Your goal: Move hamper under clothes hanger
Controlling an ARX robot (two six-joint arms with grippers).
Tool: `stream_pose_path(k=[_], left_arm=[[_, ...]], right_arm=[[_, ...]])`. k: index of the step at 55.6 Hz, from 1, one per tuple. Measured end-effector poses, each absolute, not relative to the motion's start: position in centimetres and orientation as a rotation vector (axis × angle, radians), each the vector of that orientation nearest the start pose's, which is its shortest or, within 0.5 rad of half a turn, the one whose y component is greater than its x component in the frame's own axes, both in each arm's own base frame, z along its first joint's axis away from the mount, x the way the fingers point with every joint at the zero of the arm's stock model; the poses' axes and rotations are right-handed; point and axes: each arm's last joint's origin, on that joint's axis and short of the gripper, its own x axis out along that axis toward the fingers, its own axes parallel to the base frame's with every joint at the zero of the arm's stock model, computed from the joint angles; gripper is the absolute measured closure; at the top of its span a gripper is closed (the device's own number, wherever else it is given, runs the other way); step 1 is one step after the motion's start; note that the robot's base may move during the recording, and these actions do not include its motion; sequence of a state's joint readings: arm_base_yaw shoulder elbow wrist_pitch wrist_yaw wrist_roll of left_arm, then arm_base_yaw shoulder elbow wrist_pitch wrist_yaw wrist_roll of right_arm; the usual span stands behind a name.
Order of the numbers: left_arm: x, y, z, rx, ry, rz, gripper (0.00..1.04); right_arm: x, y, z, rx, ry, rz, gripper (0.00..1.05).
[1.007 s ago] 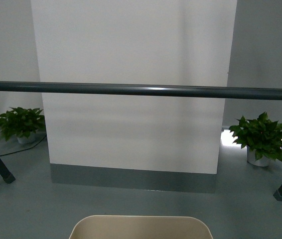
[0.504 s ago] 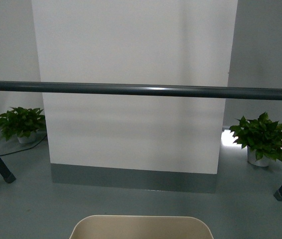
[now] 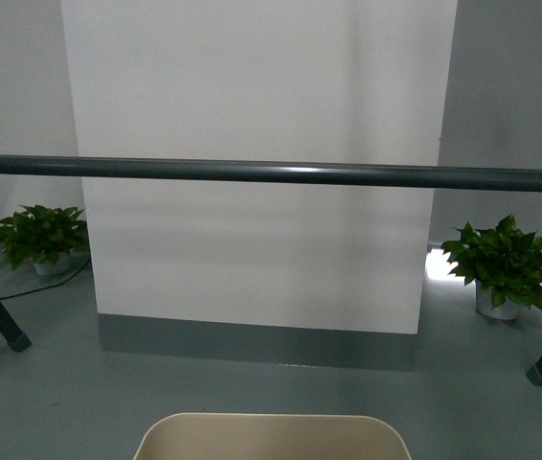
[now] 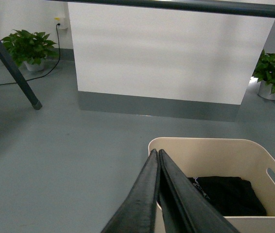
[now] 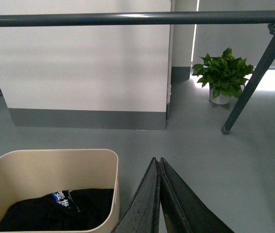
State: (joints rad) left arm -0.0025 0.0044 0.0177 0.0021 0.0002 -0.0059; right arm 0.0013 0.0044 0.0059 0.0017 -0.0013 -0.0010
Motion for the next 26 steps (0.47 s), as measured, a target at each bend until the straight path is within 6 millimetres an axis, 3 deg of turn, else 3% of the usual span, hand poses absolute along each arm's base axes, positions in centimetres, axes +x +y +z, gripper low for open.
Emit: stream_pose_path(k=[26], left_arm=[[9.69, -0.02, 16.94, -0.006, -0.015, -0.003, 0.12]], right_arm=[[9.76, 0.02, 16.53, -0.001, -0.003, 0.003, 0.13]])
